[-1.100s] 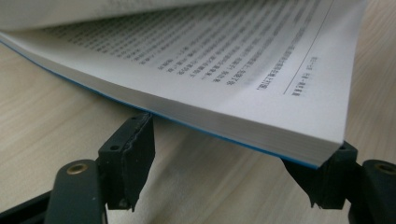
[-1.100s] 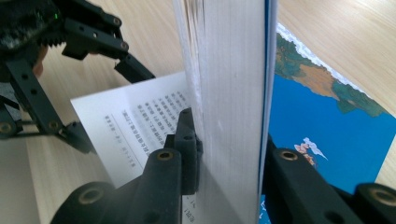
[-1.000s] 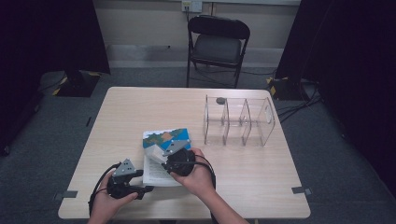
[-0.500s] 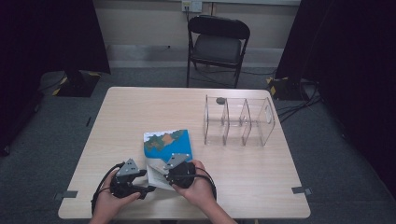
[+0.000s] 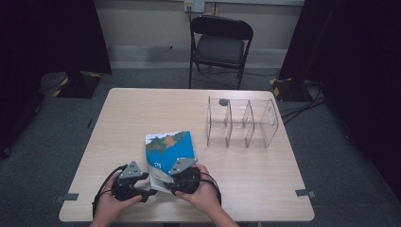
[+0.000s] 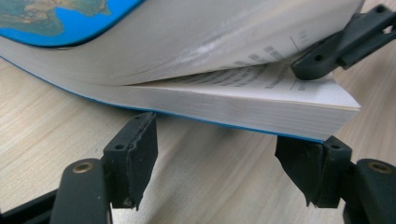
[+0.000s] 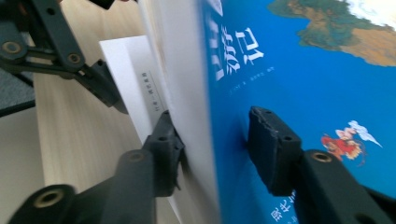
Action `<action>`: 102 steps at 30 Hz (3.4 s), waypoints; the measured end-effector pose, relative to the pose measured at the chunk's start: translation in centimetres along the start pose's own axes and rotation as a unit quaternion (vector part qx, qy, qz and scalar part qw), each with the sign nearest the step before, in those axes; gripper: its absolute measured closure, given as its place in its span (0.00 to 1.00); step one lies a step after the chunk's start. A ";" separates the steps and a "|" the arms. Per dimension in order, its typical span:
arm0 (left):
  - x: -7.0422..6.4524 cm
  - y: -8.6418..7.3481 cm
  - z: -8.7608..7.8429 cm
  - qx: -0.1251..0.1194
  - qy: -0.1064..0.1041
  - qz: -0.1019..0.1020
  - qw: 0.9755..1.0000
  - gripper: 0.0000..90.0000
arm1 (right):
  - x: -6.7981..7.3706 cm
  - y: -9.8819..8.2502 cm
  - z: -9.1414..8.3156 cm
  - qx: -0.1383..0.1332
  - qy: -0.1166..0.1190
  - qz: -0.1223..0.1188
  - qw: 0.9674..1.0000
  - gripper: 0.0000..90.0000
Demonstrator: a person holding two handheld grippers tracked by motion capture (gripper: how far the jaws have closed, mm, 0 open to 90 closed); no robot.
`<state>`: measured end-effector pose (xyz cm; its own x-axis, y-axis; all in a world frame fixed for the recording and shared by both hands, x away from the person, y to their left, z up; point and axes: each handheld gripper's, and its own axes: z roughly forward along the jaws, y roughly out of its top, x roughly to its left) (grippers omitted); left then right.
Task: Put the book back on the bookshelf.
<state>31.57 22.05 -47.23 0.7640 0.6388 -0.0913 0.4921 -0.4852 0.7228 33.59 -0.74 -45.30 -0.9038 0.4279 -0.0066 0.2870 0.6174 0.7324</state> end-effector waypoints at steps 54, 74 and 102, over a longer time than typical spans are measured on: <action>-0.8 0.2 -0.3 -0.007 0.003 0.025 1.000 0.33 | -1.3 -1.4 -0.9 0.007 0.052 -0.019 0.998 0.45; -0.9 0.6 -0.6 -0.005 -0.005 0.028 1.000 0.34 | 2.3 -1.8 1.4 0.046 -0.103 -0.176 0.978 0.36; 1.7 -0.8 -1.8 -0.017 0.012 0.032 0.999 0.25 | 0.5 2.6 -1.8 0.115 -0.064 -0.177 0.975 0.65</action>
<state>31.74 24.65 -46.75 0.7829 0.6215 -0.0272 0.4270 -0.5050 0.7501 33.30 -0.07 -42.17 -0.9160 0.2319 -0.3273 0.0420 0.8670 0.4966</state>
